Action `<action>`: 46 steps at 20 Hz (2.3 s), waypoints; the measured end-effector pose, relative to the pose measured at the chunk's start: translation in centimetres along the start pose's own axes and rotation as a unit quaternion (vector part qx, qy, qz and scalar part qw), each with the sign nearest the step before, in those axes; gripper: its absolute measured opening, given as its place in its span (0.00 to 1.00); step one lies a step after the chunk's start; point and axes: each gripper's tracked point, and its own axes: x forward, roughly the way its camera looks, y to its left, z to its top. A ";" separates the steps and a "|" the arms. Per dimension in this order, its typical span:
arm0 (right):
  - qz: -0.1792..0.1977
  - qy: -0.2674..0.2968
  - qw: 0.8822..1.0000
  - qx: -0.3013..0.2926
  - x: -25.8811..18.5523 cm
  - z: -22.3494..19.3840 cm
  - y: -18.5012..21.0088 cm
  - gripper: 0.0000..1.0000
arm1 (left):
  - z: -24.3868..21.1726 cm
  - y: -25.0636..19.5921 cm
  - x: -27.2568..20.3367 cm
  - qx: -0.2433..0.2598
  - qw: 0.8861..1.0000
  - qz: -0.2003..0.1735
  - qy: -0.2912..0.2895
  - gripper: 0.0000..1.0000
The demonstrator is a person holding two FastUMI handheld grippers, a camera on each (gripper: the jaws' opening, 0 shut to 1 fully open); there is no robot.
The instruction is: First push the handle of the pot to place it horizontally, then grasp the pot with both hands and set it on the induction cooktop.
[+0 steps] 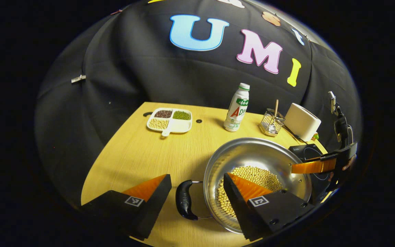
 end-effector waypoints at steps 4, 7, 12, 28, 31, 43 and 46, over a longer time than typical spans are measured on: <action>-0.006 0.001 1.000 0.002 0.9 -0.1 0.2 0.96 | -1.9 0.8 1.3 -0.012 0.999 0.001 0.036 0.93; -0.015 0.013 1.000 -0.009 1.8 -0.9 0.1 0.87 | -2.9 1.1 1.6 -0.025 0.998 -0.001 0.050 0.84; -0.031 0.030 0.999 -0.018 2.9 -2.0 0.0 0.74 | -3.7 1.9 1.8 -0.029 0.998 -0.008 0.060 0.69; -0.033 0.021 0.998 -0.046 3.1 -2.7 0.6 0.61 | -4.9 2.2 1.5 -0.036 0.997 0.003 0.068 0.63; -0.031 0.014 0.998 -0.058 2.2 -2.6 0.8 0.61 | -5.5 2.2 0.6 -0.043 0.996 0.010 0.073 0.63; -0.029 -0.018 0.998 -0.045 -4.8 0.2 -1.5 0.61 | -1.2 -2.9 -3.9 -0.018 0.999 0.005 0.040 0.62; -0.033 -0.021 0.998 -0.040 -6.4 0.7 -3.3 0.61 | -0.6 -5.3 -4.3 -0.015 0.999 0.001 0.040 0.62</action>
